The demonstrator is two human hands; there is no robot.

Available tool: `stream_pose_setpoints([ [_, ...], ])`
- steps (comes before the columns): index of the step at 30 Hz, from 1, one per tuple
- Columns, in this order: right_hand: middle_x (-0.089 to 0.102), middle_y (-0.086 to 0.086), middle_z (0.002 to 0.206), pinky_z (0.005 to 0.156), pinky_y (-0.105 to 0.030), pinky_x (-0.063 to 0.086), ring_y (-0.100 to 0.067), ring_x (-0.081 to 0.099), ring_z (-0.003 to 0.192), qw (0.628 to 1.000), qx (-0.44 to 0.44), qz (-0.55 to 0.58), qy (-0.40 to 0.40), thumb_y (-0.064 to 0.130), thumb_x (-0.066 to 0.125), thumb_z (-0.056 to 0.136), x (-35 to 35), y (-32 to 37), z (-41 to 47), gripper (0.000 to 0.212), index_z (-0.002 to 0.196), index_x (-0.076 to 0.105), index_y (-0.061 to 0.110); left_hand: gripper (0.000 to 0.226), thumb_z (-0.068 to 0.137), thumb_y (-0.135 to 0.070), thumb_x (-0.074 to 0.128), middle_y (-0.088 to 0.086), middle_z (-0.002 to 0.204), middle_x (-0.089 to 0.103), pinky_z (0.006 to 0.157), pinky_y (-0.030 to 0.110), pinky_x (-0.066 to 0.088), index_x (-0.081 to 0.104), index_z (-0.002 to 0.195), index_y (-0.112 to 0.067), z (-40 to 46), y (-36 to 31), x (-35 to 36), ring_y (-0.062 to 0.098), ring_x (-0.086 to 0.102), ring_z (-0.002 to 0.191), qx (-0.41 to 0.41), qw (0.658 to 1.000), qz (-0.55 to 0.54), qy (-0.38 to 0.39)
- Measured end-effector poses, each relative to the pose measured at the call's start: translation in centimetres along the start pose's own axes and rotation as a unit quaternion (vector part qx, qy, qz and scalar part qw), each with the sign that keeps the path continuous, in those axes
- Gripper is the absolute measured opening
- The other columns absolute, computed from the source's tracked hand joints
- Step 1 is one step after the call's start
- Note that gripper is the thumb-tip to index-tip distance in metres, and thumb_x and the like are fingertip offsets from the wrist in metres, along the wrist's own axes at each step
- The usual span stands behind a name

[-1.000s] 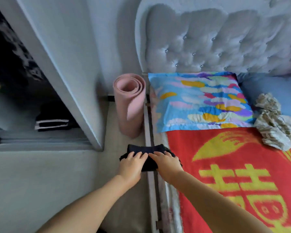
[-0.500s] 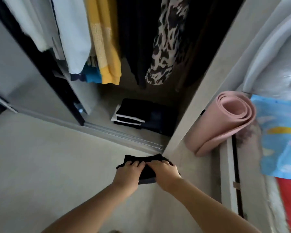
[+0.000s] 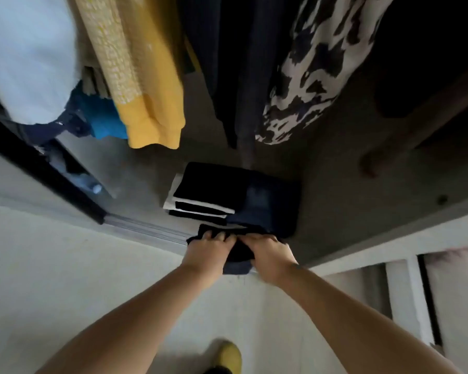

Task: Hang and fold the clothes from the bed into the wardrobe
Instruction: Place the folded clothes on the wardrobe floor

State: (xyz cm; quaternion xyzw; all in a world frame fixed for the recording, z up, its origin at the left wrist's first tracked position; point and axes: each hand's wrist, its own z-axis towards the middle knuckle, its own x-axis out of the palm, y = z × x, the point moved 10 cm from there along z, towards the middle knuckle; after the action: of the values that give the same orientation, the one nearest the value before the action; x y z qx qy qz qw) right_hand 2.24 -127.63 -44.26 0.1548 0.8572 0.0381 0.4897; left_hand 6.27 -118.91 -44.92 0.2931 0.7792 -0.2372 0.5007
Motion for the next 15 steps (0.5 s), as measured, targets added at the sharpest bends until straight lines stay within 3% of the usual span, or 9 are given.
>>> stream_pose_setpoints([
  [5, 0.03, 0.005, 0.154, 0.104, -0.049, 0.04, -0.032, 0.035, 0.134, 0.995, 0.031, -0.033, -0.092, 0.017, 0.051, 0.094, -4.1, -5.8, 9.9, 0.063, 0.149, 0.025, 0.035, 0.068, 0.089, -0.021, 0.055, 0.0, 0.142, 0.039, 0.081, 0.038, 0.049, 0.021, 0.147, -0.025, 12.3, 1.3, -2.3, 0.029, 0.042, 0.125, 0.023, 0.995, 0.041, -0.087],
  [10, 0.025, 0.004, 0.156, 0.104, -0.052, 0.039, -0.033, 0.03, 0.138, 0.971, 0.092, -0.04, -0.218, 0.016, 0.048, 0.096, -7.7, -13.1, 16.3, 0.062, 0.15, 0.023, 0.035, 0.07, 0.091, -0.014, 0.053, 0.004, 0.151, 0.031, 0.093, 0.044, 0.047, 0.018, 0.15, -0.021, 22.6, -0.2, -4.8, 0.031, 0.03, 0.136, 0.073, 0.976, 0.037, -0.2],
  [15, 0.012, 0.005, 0.161, 0.107, -0.06, 0.027, -0.032, 0.011, 0.145, 0.943, 0.174, -0.049, -0.278, 0.02, 0.045, 0.099, -3.8, -20.6, 21.3, 0.065, 0.152, 0.011, 0.038, 0.078, 0.087, -0.011, 0.058, 0.004, 0.154, 0.026, 0.102, 0.046, 0.04, 0.015, 0.151, -0.023, 31.2, -3.2, 0.1, 0.031, 0.024, 0.14, 0.129, 0.958, 0.015, -0.258],
])
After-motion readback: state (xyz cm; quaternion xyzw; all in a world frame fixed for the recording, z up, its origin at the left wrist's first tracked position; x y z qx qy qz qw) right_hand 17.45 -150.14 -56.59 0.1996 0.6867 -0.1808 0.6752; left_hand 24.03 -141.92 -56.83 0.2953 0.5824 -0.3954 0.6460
